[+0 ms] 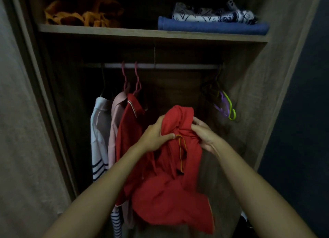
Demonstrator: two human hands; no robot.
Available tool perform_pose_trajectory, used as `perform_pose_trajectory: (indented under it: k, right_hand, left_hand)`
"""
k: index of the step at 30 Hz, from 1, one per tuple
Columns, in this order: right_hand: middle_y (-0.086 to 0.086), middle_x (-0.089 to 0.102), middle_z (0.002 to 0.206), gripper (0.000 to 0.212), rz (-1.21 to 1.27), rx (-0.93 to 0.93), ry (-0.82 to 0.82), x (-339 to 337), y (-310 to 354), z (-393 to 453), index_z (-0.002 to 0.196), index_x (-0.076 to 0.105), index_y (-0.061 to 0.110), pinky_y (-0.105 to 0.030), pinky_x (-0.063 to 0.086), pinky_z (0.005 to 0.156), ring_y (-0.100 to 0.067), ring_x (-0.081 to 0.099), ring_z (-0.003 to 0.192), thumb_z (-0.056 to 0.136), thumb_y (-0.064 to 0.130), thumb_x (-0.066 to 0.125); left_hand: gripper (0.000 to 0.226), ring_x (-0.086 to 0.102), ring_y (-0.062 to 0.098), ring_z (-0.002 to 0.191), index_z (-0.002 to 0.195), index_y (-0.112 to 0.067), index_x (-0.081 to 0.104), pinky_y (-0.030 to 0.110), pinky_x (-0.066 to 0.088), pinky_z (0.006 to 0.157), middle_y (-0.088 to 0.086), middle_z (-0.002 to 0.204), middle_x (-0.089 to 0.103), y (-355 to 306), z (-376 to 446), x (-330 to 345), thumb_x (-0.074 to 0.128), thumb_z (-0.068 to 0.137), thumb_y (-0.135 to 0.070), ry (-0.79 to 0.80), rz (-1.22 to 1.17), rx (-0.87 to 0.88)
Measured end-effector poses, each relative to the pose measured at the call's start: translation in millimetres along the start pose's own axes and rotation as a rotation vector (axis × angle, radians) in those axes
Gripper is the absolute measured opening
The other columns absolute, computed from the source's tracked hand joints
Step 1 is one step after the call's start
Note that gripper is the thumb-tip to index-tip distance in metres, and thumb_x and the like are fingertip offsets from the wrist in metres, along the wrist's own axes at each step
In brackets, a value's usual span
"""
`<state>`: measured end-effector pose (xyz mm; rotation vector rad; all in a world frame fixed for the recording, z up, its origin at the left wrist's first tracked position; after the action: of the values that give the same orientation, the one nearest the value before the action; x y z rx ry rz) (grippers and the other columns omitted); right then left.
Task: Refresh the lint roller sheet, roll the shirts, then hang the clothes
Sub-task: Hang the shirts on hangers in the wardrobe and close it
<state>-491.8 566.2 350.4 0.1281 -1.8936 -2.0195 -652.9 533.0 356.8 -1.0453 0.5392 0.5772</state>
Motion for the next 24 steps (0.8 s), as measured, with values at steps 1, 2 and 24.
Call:
perform_pose_trajectory:
  k: [1, 2, 24]
  right_hand:
    - [0.001, 0.073, 0.074, 0.019, 0.004, 0.0, -0.025, -6, -2, -1, 0.103, 0.062, 0.022, -0.021, 0.054, 0.057, -0.01, 0.067, 0.063, 0.089, 0.008, 0.06]
    - [0.001, 0.072, 0.072, 0.017, -0.017, 0.007, -0.034, -11, -7, -2, 0.102, 0.062, 0.023, -0.022, 0.051, 0.06, -0.012, 0.064, 0.063, 0.088, 0.014, 0.064]
    - [-0.013, 0.072, 0.108, 0.035, 0.103, 0.087, -0.055, 1, -60, -14, 0.116, 0.064, 0.011, -0.035, 0.057, 0.084, -0.026, 0.069, 0.1, 0.082, 0.01, 0.07]
  left_hand:
    - [0.077, 0.06, 0.018, 0.114, 0.143, -0.027, 0.03, 0.034, 0.046, 0.1, 0.001, 0.123, 0.063, 5, 0, -2, 0.072, 0.079, -0.039, -0.033, -0.009, -0.008]
    - [0.071, 0.061, 0.016, 0.112, 0.141, -0.027, 0.034, 0.032, 0.047, 0.099, 0.0, 0.12, 0.064, 11, 0, -3, 0.071, 0.081, -0.037, -0.057, -0.027, -0.015]
    - [0.064, 0.057, -0.003, 0.102, 0.142, -0.016, 0.035, 0.005, 0.046, 0.079, -0.003, 0.126, 0.055, 7, 0, -3, 0.066, 0.087, -0.027, -0.06, -0.53, -0.185]
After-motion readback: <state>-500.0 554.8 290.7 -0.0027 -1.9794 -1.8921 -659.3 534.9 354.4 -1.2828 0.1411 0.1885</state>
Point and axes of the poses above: each hand's wrist, its own z-axis towards the middle knuckle, its own x-axis out of the palm, y = z × x, the point moved 6 cm from there along z, towards the middle knuckle
